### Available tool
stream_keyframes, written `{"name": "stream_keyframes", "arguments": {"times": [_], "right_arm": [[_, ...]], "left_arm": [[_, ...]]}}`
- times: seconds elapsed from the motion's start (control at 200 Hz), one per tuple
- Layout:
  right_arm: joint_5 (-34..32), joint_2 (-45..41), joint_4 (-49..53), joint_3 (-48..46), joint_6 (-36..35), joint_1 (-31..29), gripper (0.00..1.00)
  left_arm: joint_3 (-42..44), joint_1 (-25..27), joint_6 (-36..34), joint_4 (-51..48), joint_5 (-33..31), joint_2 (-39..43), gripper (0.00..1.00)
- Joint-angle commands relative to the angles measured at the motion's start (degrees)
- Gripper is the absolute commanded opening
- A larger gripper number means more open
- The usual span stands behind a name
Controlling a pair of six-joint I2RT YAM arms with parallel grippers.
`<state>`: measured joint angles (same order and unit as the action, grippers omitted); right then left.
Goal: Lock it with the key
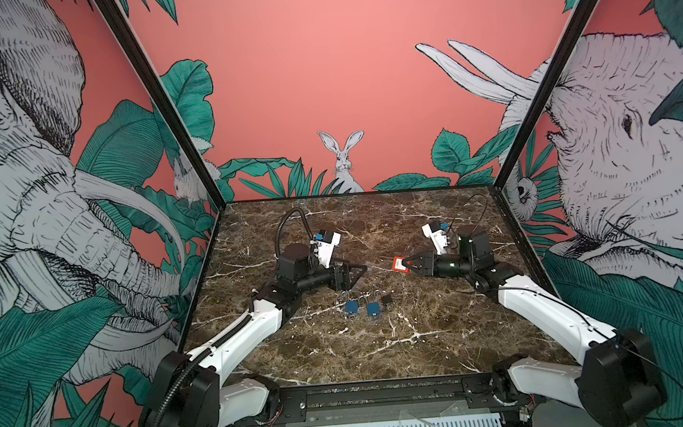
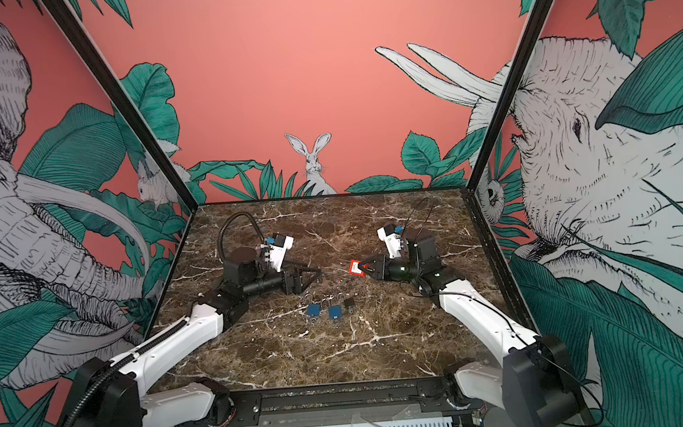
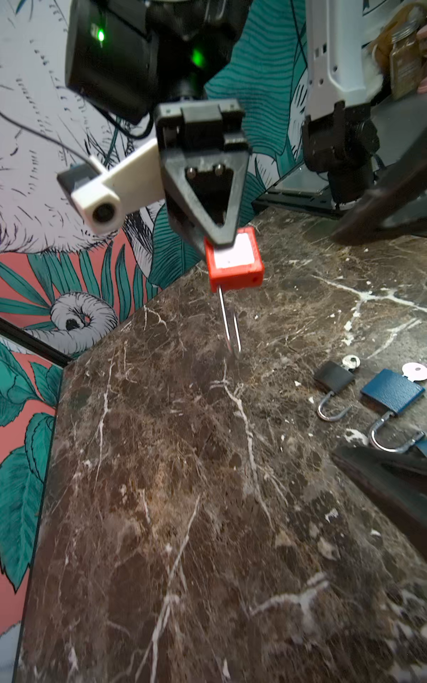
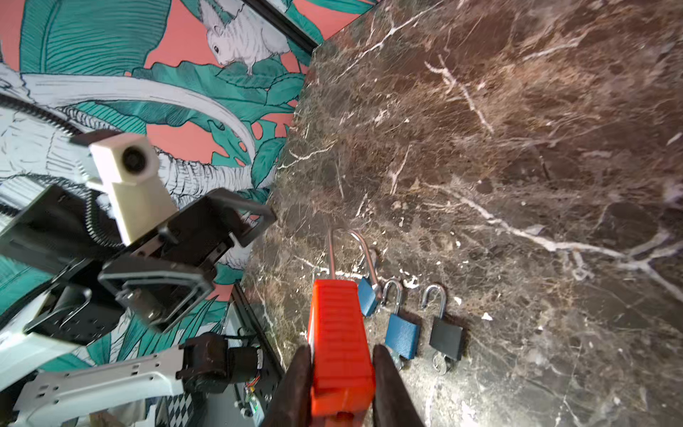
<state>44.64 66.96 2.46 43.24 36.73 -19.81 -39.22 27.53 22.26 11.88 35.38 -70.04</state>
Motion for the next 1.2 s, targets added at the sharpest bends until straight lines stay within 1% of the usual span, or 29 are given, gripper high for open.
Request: {"name": "stream_keyframes", "arguments": {"times": [0.0, 0.115, 0.17, 0.235, 0.32, 0.375, 0.42, 0.49, 0.565, 0.75, 0.835, 1.196], "right_arm": [[7.2, -2.6, -3.3, 0.8, -1.0, 0.4, 0.00], [11.3, -2.8, -5.9, 1.1, -0.4, 0.5, 0.00], [12.4, -3.0, -7.9, 0.6, 0.6, 0.5, 0.00], [13.3, -3.1, -8.4, 0.8, 0.6, 0.5, 0.00], [16.5, -2.4, -8.4, 1.4, -0.2, 0.5, 0.00], [17.3, -1.9, -6.3, 2.3, -2.0, 0.5, 0.00], [19.2, -0.7, -5.0, 3.0, -3.0, 0.5, 0.00], [21.9, 1.3, -6.8, 3.4, -1.0, 0.5, 0.00], [23.2, 2.8, -9.6, 3.1, 1.3, 0.5, 0.00], [22.3, 3.0, -8.2, 3.3, 0.9, 0.3, 0.00], [22.3, 3.0, -8.4, 3.4, 1.2, 0.3, 0.00], [21.6, 3.0, -9.0, 2.9, 1.9, -0.1, 0.00]], "left_arm": [[0.8, -1.7, -2.3, 0.2, 3.7, -1.0, 0.84], [2.3, -1.9, 1.4, 9.1, 9.0, -2.0, 0.82], [3.0, -1.9, 3.7, 13.3, 11.3, -2.4, 0.79], [4.1, -1.8, 5.3, 17.3, 12.7, -2.2, 0.74], [6.3, -0.6, 6.4, 22.6, 14.2, -0.5, 0.70], [6.5, 0.2, 5.2, 21.4, 13.8, 0.9, 0.70], [6.4, 0.6, 3.9, 19.7, 13.4, 1.9, 0.69], [6.0, 0.9, 2.9, 18.0, 13.0, 2.9, 0.69], [5.8, 0.9, 2.9, 17.9, 13.1, 3.2, 0.67], [5.5, 1.0, 3.6, 18.4, 13.1, 3.0, 0.57], [5.2, 1.2, 3.7, 18.6, 13.3, 2.5, 0.54], [3.8, 2.6, 3.9, 19.0, 13.1, 0.1, 0.50]]}}
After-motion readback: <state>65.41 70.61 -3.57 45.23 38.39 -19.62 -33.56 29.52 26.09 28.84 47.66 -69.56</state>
